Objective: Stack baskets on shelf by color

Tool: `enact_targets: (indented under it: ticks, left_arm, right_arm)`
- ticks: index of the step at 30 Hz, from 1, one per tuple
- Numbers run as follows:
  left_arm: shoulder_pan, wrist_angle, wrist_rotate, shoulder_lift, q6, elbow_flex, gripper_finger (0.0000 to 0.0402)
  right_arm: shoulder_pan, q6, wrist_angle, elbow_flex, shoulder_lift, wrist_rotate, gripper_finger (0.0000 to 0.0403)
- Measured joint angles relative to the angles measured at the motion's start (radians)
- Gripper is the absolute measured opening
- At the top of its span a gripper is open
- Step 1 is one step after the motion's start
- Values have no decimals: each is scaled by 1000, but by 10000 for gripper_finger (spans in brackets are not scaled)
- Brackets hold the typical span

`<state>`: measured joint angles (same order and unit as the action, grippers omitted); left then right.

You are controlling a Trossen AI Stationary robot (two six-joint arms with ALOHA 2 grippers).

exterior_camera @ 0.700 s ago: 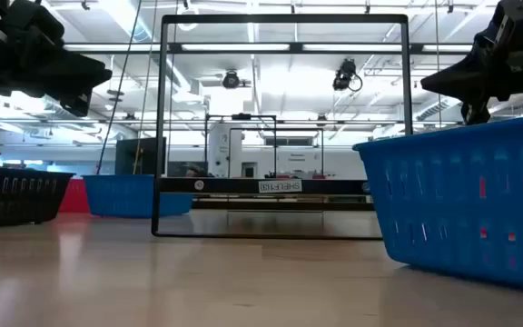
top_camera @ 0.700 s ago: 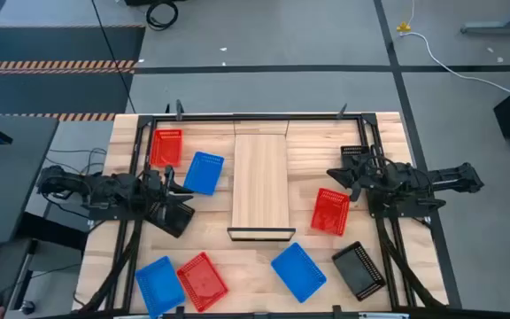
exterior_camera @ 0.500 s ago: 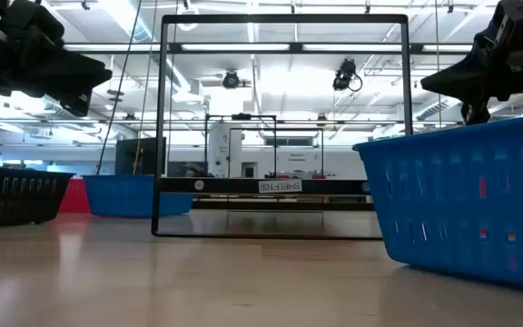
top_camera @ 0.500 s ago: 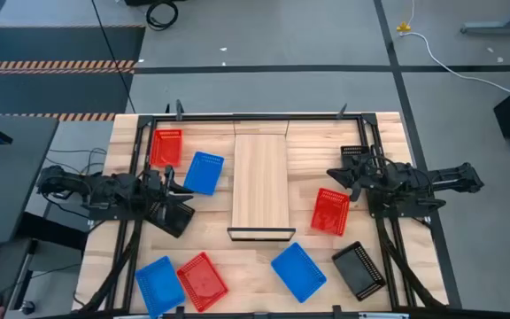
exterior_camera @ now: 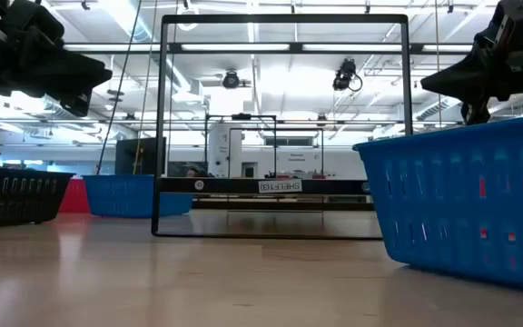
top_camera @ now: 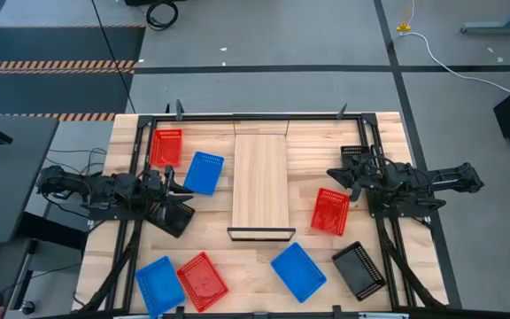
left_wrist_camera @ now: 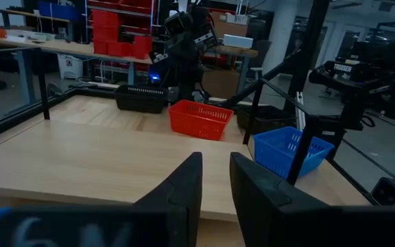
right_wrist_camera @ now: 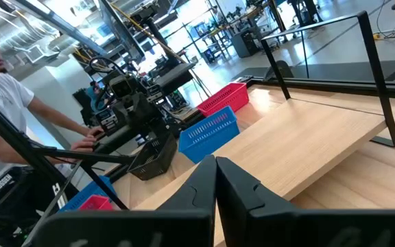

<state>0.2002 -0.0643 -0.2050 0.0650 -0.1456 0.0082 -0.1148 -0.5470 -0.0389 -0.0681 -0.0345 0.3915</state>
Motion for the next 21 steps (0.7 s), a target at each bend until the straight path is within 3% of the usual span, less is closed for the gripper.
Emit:
enact_targets:
  ticks: [21]
  left_arm:
    - [0,0,0,0,0,0,81]
  right_arm:
    - [0,0,0,0,0,0,14]
